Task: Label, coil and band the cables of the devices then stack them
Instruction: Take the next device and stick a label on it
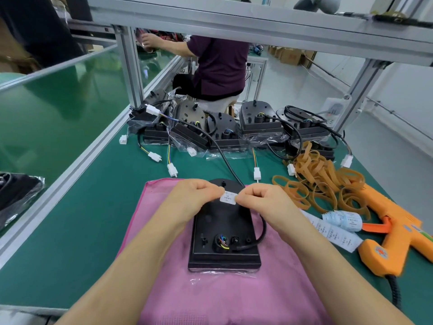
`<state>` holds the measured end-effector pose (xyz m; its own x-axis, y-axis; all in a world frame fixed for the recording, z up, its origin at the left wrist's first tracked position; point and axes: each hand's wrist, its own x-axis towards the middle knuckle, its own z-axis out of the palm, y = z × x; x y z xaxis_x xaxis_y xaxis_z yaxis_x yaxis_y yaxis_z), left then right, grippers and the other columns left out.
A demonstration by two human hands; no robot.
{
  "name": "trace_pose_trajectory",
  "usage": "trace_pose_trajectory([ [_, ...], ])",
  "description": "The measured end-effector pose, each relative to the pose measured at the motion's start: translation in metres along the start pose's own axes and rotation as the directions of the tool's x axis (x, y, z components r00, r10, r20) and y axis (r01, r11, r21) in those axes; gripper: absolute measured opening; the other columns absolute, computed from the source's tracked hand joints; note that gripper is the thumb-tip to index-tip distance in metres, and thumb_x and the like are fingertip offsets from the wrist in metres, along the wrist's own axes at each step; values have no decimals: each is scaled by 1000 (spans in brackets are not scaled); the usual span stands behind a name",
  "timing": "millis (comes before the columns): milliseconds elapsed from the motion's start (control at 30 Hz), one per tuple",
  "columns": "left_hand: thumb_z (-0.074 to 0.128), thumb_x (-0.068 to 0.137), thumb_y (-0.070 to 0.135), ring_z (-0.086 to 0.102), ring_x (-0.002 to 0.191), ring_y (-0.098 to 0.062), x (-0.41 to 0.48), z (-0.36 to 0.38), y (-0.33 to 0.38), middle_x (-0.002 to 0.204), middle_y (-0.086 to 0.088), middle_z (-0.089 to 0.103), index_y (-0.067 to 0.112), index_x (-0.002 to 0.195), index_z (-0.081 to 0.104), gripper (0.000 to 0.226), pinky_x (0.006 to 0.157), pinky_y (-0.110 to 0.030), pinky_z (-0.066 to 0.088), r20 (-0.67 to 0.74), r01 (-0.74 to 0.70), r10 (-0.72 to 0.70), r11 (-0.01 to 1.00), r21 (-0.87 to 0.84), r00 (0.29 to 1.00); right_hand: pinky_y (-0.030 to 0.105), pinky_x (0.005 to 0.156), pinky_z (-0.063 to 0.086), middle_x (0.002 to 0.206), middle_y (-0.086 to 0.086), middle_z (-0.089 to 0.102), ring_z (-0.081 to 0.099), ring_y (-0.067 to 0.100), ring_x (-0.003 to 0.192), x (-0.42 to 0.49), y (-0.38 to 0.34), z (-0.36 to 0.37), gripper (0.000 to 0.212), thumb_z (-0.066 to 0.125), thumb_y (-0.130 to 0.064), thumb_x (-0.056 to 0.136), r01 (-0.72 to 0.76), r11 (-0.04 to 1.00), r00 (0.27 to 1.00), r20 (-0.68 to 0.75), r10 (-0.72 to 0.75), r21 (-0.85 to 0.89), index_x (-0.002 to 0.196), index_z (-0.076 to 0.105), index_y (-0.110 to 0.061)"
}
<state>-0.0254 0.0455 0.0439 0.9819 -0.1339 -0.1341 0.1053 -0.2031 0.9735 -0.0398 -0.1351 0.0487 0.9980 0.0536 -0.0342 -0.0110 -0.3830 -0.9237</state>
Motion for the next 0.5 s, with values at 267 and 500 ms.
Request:
trace_pose_trajectory([
  [267,73,77,24,59,68,-10,6,5,4,73,3,72,16,67,72,13,72,-30,52,-35,-59,81,907,418,996,9,59,41,63,-11,61,52,-2,61,10,-1,0,17,69,-7,79,-21,989,999,43,27,-147,63,65,-12],
  [500,69,76,29,59,88,-20,5,8,0,64,17,57,35,52,55,29,79,-35,48,-48,-116,197,738,664,979,27,67,44,69,-11,61,54,6,73,13,-1,6,19,65,-17,77,35,879,998,55,-10,-475,59,64,-17],
])
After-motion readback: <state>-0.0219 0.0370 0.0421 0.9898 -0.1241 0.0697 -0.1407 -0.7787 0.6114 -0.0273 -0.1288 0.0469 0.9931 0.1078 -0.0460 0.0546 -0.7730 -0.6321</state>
